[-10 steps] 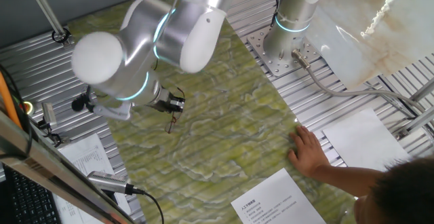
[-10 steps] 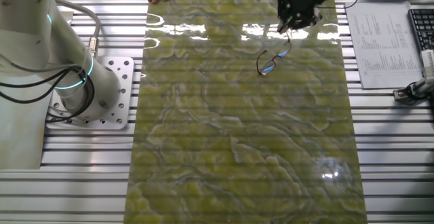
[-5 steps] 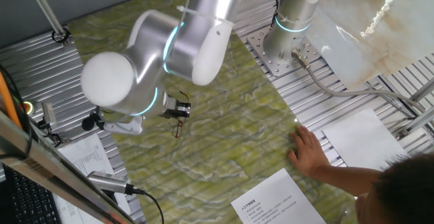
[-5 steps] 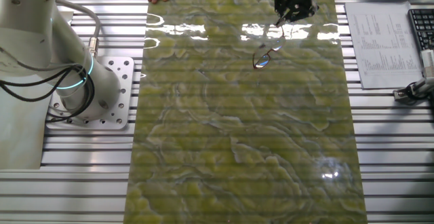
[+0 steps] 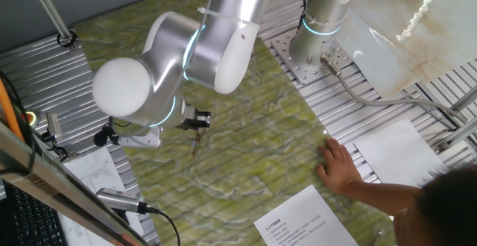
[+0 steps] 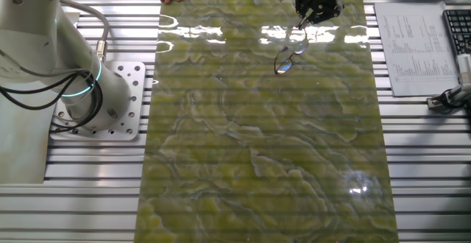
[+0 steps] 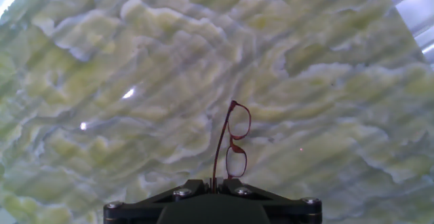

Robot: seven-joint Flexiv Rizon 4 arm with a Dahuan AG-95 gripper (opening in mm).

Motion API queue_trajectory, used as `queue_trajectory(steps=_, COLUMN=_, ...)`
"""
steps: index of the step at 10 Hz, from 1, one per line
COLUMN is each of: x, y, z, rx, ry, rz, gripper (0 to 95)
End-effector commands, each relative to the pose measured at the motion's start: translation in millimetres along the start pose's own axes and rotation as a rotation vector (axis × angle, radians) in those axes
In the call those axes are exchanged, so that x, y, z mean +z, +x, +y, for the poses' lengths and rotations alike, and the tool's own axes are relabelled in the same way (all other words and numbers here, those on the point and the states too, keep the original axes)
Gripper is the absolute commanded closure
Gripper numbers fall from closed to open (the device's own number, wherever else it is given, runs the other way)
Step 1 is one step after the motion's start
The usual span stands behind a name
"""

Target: Unfold the leg of the glasses (with one hand)

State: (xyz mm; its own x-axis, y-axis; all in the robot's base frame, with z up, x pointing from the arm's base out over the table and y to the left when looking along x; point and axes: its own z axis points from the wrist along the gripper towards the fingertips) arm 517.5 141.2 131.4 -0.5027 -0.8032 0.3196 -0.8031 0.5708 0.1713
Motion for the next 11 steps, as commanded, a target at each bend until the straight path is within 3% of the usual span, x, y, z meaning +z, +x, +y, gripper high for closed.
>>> queue_trajectory(steps=1, x=-0.1, y=0.0, z=0.1, rx=-0.003, ry=0.001, rz=0.0, gripper=76.0)
queue_trajectory(steps=5, x=-0.3, y=0.1, z=0.2, rx=0.034, ry=0.01, rz=-0.015, gripper=76.0)
queue_trajectory(steps=6, x=-2.5, y=2.3, z=0.6, rx=0.097, ry=0.021, rz=-0.026, gripper=76.0)
queue_trajectory(steps=9, x=-16.2, y=21.5, z=-6.9, rx=0.161, ry=0.061, rz=-0.058, gripper=76.0)
queue_trajectory(steps=10, x=-22.6, y=33.5, z=-12.4, rx=0.194, ry=0.081, rz=-0.069, gripper=95.0)
queue_trajectory(steps=11, x=-25.9, y=43.2, z=-17.5, rx=0.231, ry=0.104, rz=-0.104, gripper=95.0)
